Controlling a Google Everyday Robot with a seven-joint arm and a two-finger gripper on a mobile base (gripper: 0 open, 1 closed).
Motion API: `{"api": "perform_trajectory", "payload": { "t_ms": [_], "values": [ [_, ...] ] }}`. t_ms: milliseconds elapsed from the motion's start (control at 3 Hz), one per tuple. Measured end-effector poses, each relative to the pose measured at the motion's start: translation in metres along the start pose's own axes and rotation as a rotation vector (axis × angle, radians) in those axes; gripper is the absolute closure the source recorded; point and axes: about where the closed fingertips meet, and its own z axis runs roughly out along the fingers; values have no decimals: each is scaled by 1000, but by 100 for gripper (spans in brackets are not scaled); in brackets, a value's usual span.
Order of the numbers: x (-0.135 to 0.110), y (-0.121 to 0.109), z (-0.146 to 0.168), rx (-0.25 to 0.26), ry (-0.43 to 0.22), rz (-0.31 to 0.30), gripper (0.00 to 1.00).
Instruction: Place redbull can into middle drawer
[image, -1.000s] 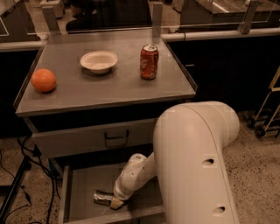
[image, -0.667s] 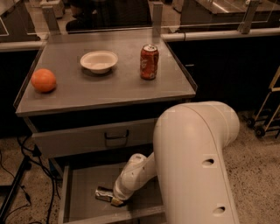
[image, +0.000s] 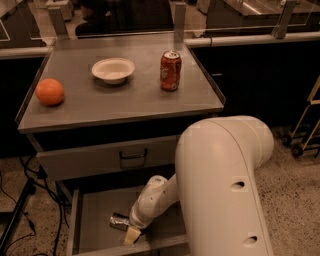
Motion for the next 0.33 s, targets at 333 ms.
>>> {"api": "perform_trajectory", "payload": {
  "t_ms": [333],
  "values": [
    [0,0,0,0,0,0,0]
  ]
}}
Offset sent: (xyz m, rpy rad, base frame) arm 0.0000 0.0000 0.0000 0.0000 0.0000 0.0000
